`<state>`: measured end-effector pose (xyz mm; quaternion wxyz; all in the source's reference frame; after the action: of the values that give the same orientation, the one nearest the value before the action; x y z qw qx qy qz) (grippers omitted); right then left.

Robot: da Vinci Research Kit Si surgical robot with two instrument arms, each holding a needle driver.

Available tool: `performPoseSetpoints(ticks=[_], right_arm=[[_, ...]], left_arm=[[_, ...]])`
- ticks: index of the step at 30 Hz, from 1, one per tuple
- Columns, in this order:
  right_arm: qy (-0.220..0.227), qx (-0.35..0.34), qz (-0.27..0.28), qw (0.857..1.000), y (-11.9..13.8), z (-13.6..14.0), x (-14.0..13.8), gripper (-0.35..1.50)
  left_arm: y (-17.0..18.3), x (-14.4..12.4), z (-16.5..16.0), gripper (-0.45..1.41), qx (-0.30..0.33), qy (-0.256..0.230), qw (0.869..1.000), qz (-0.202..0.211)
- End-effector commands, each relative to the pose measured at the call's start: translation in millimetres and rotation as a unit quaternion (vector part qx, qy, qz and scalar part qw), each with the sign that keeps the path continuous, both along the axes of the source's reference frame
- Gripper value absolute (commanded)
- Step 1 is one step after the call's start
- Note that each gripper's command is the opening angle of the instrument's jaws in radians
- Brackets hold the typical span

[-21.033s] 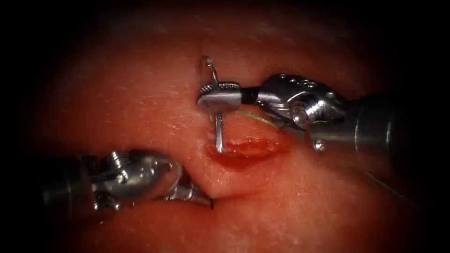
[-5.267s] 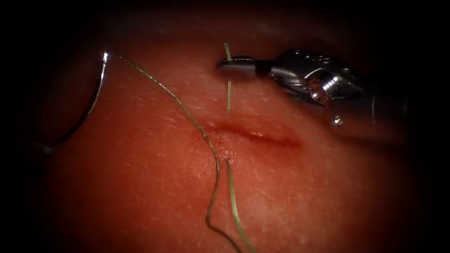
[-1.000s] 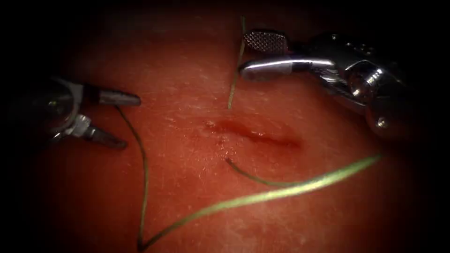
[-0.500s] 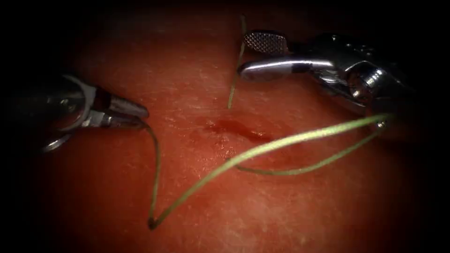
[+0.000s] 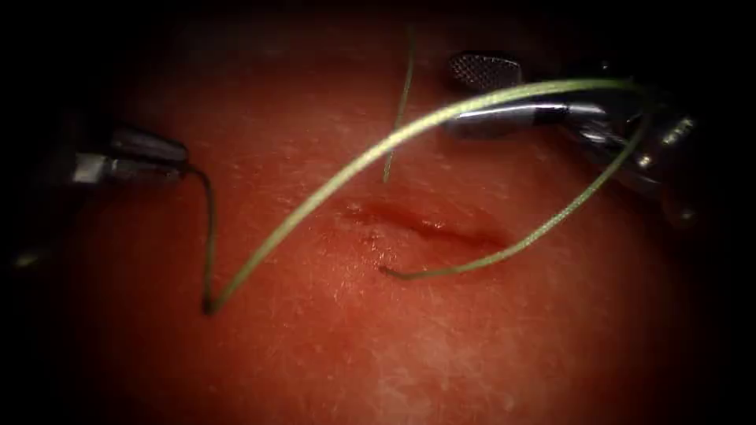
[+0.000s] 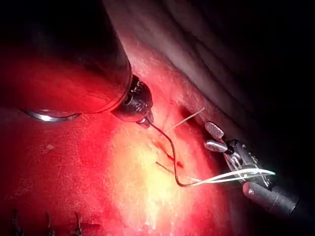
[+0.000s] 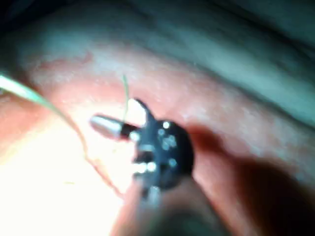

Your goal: Wound Closure

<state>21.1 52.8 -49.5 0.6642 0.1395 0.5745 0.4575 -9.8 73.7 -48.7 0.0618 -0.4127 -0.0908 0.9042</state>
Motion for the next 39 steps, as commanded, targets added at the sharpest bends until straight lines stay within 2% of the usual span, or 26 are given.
performPoseSetpoints(ticks=[1, 6, 7, 9, 11, 12, 13, 14, 16, 17, 21, 22, 26, 30, 33, 39], right_arm=[[0.001, 0.001, 0.001, 1.000, 0.1, 0.3, 0.2, 1.46], [0.003, -0.007, -0.008, 1.000, -0.5, -0.7, -1.1, 1.45], [0.009, -0.009, -0.021, 1.000, -0.7, -1.0, -1.2, 1.38], [0.028, -0.010, -0.051, 0.998, -1.2, -1.2, -1.0, 1.11], [0.042, -0.017, -0.077, 0.996, -1.8, -1.5, -0.3, 0.79], [0.051, -0.019, -0.089, 0.995, -2.1, -1.7, 0.1, 0.56], [0.058, -0.019, -0.098, 0.993, -2.4, -1.9, 0.5, 0.22], [0.068, -0.034, -0.119, 0.990, -3.2, -2.4, 1.4, -0.35], [0.081, -0.044, -0.146, 0.985, -4.0, -3.0, 2.5, -0.35], [0.081, -0.044, -0.146, 0.985, -4.0, -3.0, 2.5, -0.35], [0.096, -0.055, -0.169, 0.979, -4.5, -4.1, 4.0, -0.35], [0.101, -0.057, -0.175, 0.978, -4.6, -4.6, 4.3, -0.35], [0.106, -0.062, -0.183, 0.975, -4.7, -5.1, 4.5, -0.35], [0.106, -0.065, -0.181, 0.976, -4.5, -5.0, 4.8, -0.35], [0.109, -0.067, -0.177, 0.976, -4.6, -5.2, 5.9, -0.35], [0.149, -0.074, -0.169, 0.972, -4.5, -7.0, 7.4, -0.35]], left_arm=[[-0.1, -0.6, 0.9, -0.35, 0.002, -0.004, 1.000, 0.004], [-0.5, -1.1, 0.7, -0.35, 0.016, -0.023, 0.999, 0.026], [-0.6, -1.2, 0.4, -0.35, 0.019, -0.030, 0.999, 0.032], [-0.7, -1.5, -0.2, -0.35, 0.024, -0.040, 0.998, 0.043], [-0.8, -1.9, -1.1, -0.35, 0.027, -0.053, 0.997, 0.051], [-0.7, -2.1, -1.6, -0.35, 0.026, -0.061, 0.997, 0.051], [-0.6, -2.3, -2.2, -0.35, 0.031, -0.076, 0.996, 0.045], [-0.2, -2.7, -3.0, -0.35, 0.056, -0.087, 0.994, 0.026], [0.7, -3.5, -2.8, -0.35, 0.082, -0.081, 0.993, 0.001], [0.7, -3.5, -2.8, -0.35, 0.082, -0.081, 0.993, 0.001], [1.7, -4.4, -0.3, -0.35, 0.048, -0.017, 0.998, -0.047], [2.2, -4.4, 1.7, -0.35, 0.063, -0.001, 0.995, -0.081], [3.5, -3.7, 6.1, -0.35, 0.052, 0.066, 0.989, -0.118], [3.6, -3.4, 11.6, -0.35, 0.043, 0.137, 0.981, -0.133], [2.5, -4.3, 15.0, -0.35, 0.038, 0.178, 0.974, -0.136], [0.8, -6.3, 17.5, -0.35, 0.036, 0.220, 0.965, -0.136]])
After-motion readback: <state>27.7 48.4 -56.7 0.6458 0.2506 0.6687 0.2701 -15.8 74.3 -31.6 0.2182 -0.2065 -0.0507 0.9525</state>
